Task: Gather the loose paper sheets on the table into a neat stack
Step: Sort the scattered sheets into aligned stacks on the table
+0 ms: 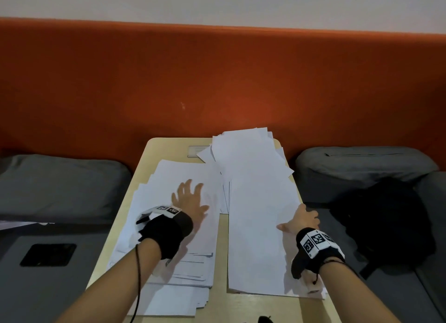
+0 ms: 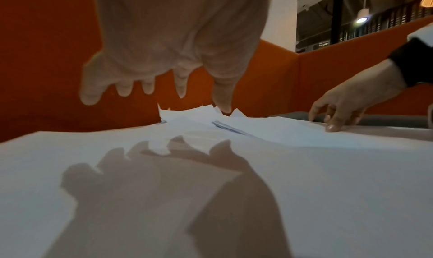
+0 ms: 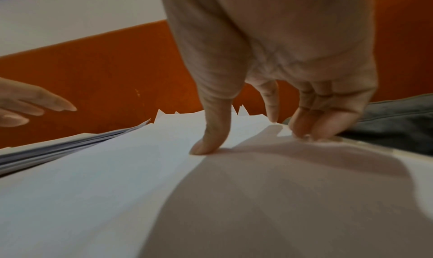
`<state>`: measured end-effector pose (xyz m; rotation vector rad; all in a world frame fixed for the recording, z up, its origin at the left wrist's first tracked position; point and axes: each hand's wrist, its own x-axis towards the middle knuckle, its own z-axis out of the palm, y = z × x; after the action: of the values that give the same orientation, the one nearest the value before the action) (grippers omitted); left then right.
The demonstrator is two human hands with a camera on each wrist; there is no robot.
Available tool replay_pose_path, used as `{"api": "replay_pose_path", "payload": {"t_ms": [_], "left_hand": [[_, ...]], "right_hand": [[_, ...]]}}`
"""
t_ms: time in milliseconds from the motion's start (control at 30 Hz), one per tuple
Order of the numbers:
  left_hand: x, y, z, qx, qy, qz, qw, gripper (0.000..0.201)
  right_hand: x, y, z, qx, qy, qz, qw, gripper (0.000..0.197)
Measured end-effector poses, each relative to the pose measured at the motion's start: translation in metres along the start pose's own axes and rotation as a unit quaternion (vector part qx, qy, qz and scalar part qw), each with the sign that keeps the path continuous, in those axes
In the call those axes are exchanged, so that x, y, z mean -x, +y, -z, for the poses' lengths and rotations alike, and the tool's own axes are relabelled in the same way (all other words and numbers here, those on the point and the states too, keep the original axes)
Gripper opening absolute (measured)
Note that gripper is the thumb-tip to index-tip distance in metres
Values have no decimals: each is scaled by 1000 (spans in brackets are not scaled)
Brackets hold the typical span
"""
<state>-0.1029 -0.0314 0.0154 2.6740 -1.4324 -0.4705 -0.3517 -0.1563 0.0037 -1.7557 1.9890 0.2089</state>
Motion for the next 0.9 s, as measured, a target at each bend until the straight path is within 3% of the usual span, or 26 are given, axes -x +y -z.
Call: {"api": "replay_pose_path", "payload": {"t_ms": [133,267,533,600,667,800,900], "left_hand": [[4,3,-31,-19,-160,-45,986,83],[11,-14,-54,-28,-156,-58,986,82],[11,-14,-51,-30,-169,-62,983,80],[10,-15,-50,-28,-172,-62,983,80],[10,-14,-49,-22,-175,-62,982,81],[12,-10,-43,-4,-174,-50,983,81],[13,0,-37,117,-101,-84,984,72]], "right_hand": [[1,4,-1,35,15,-8,999,96],[1,6,-6,24,34,-3,999,94],[2,10,-7,-70,34,34,996,89],[1,13,-6,-100,52,42,993,78],[-5,17,-5,-149,43,50,987,55],[-14,27,2,-284,24,125,950,5],[-9,26,17,-417,5,192,889,16]]}}
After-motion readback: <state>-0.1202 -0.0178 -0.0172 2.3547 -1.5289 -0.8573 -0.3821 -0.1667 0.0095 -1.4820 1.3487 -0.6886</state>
